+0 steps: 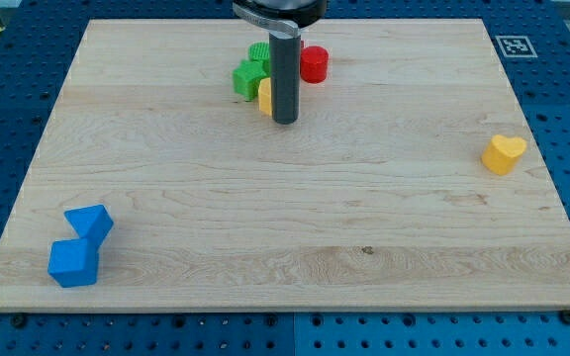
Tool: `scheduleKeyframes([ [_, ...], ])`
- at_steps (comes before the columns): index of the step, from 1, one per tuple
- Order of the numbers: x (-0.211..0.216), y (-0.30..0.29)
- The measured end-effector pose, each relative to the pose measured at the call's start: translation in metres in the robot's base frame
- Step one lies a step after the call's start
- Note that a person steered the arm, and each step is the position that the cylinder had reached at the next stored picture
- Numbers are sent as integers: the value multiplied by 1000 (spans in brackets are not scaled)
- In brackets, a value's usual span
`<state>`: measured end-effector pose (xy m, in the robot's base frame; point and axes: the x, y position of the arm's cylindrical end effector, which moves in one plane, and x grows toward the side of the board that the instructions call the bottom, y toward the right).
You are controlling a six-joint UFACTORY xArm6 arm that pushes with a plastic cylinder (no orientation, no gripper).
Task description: Move the heart into the bottom side of the hexagon
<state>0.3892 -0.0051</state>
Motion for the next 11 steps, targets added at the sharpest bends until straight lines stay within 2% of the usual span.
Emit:
scheduleKeyframes([
  [3,4,12],
  [4,59,37],
  [5,109,104],
  [6,133,211],
  [7,124,292],
  [8,77,300],
  [9,66,286],
  [11,85,222],
])
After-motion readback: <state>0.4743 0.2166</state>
